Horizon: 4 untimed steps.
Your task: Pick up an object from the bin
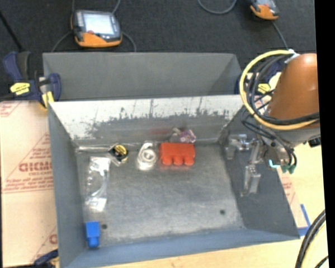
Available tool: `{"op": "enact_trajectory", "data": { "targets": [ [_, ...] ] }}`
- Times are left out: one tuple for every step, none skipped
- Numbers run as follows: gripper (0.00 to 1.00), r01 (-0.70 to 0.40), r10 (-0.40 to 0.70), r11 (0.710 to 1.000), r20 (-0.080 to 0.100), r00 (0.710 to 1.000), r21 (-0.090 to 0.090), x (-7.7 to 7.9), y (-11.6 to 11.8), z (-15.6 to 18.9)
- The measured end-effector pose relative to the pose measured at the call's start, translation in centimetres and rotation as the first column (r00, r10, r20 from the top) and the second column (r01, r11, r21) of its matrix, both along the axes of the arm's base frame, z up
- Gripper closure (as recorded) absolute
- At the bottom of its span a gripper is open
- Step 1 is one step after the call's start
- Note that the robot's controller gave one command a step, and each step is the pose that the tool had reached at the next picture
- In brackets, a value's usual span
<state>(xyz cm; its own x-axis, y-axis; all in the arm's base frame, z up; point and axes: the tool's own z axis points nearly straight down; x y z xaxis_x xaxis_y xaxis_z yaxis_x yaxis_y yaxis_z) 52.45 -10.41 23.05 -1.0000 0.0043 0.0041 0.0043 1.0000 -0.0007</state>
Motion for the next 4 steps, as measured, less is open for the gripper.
{"op": "enact_trajectory", "data": {
  "targets": [
    [0.00,0.001,-0.001,1.000,0.010,1.000,0.003,8.9,7.2,-7.8],
    [0.00,0.075,-0.075,0.997,0.008,0.997,0.001,12.1,4.4,-15.9],
    [1.00,0.070,-0.070,0.998,0.009,0.997,-0.001,12.2,4.4,-15.4],
    [1.00,0.097,-0.098,0.995,0.008,0.995,0.002,11.3,6.2,-14.0]
  ]
}}
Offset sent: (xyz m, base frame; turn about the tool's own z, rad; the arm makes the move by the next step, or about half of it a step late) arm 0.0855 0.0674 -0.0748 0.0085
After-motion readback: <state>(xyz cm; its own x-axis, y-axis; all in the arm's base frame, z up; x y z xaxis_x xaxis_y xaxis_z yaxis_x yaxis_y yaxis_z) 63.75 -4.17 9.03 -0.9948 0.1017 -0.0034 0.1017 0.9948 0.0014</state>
